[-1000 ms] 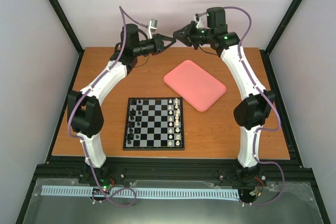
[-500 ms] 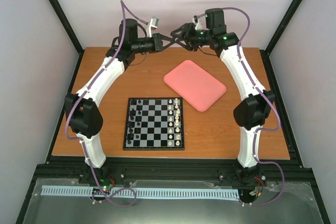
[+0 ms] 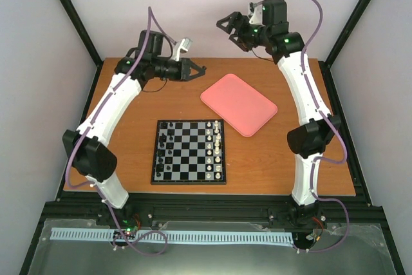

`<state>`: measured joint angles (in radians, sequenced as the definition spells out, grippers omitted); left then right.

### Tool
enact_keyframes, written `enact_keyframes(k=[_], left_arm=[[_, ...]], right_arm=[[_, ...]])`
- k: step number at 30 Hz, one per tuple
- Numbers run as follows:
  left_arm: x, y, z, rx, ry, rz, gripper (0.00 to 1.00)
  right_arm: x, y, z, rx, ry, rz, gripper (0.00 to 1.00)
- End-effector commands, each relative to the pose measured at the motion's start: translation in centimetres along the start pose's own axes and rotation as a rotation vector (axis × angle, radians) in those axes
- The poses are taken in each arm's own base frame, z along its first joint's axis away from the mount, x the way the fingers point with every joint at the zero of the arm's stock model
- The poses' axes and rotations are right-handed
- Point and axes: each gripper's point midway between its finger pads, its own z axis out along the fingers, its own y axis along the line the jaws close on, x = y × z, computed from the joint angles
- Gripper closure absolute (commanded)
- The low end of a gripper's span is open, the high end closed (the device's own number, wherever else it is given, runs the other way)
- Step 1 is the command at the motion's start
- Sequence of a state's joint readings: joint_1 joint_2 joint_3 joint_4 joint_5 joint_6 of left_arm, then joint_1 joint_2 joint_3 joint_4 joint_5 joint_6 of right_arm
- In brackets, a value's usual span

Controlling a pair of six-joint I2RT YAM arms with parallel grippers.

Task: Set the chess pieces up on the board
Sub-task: Place the chess piece on the chessboard.

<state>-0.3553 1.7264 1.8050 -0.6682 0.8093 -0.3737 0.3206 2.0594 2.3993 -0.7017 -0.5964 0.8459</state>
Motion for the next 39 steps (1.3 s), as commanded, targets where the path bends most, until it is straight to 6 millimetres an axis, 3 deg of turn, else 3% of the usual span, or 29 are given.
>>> enact_keyframes(k=[1,7,9,16,22,28,32,39], left_arm=[[4.9,0.4,-3.5,-0.156,0.121,-0.014,0.99],[11.7,2.8,-6.4,-0.342,0.241,-0.145,0.99],[13.7,3.3,-6.8,-0.371,0.277,-0.196,0.99],[20.2,4.0,-9.8,-0.552,0.387,-0.407,0.99],[23.2,2.6,-11.7,-0.573,0.454,-0.549,0.99],[25.9,1.4,-12.3,-0.539,0.550,-0.619,0.99],[28.8,1.6,-12.5,-0.527,0.622,-0.677,0.99],[31.4,2.8,-12.1,-0.568,0.717,-0.687,0.99]], right_arm=[[0.0,-3.0,-0.6,0.152,-0.015,-0.078,0.00],[2.0,-7.2,-2.7,0.355,0.014,-0.165,0.00],[3.8,-9.4,-3.1,0.412,0.052,-0.165,0.00],[6.5,-11.0,-4.7,0.443,0.084,-0.190,0.00],[7.3,-11.1,-5.4,0.442,0.095,-0.206,0.00],[8.6,-11.7,-5.9,0.432,0.101,-0.193,0.00],[9.8,-12.1,-6.5,0.426,0.114,-0.186,0.00],[11.2,-13.0,-7.1,0.439,0.129,-0.180,0.00]])
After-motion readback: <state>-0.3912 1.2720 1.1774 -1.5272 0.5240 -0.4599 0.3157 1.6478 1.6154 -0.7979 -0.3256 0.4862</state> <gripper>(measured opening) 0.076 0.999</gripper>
